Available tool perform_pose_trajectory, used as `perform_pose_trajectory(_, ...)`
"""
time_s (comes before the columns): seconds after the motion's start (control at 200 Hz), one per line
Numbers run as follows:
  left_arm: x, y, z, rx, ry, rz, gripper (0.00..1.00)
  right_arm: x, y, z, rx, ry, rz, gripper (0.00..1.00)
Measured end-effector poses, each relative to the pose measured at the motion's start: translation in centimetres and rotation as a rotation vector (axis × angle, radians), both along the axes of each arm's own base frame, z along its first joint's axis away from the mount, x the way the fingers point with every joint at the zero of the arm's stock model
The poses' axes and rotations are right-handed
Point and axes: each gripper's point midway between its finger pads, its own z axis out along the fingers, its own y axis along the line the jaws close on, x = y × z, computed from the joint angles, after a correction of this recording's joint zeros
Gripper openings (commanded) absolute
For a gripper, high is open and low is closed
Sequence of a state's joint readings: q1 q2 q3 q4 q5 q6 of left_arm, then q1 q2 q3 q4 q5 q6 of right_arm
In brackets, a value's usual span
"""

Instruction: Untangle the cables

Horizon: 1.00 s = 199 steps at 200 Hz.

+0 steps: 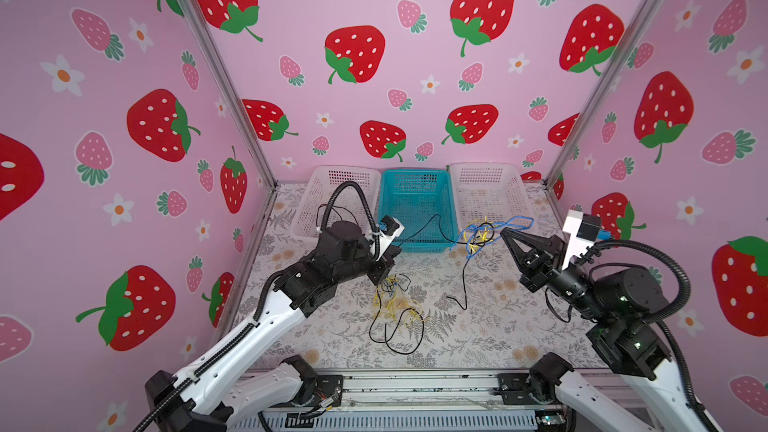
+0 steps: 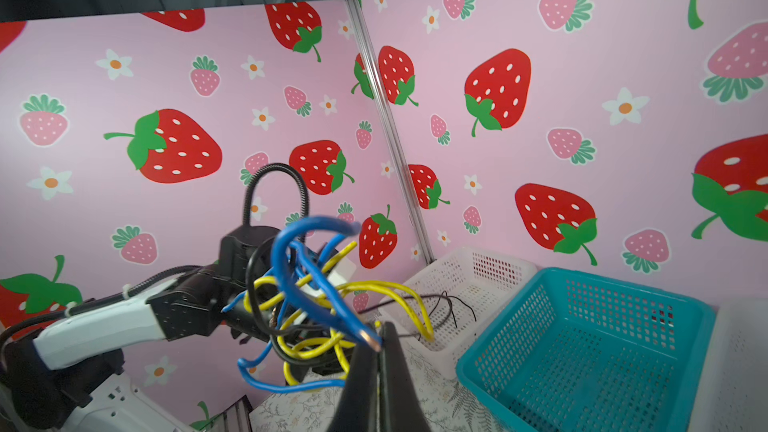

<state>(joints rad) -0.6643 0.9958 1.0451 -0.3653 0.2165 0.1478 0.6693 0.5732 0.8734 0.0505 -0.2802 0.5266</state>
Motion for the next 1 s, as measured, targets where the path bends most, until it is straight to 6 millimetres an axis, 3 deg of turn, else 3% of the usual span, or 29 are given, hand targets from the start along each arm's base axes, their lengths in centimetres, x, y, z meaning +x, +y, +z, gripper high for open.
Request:
perform_pose_trajectory(0.31,-3.0,3.4,8.6,-0.209,-0.162,0.07,0.0,5.0,1.9,-9.1,-0.111,0.192,-0.092,0.0)
perform_pose_trajectory(0.635,-5.8,7.9,18.1,-0.421,-0.349,0.173,0.0,8.1,3.1,-17.7,-0.195,0.335,-0.134,0.0)
perform_pose_trajectory(0.76,-6.7,8.8,20.2,-0.471,-0.381,0.182,0.0,8.9,3.5,-20.4,-0.207,0.381,-0.13,0.0)
perform_pose_trajectory(0.995,-7.3,9.4,22.2,-0.49,-0.384,0.187,0.0,10.1,4.4,-23.6,-0.208,0.415,-0.115,0.0)
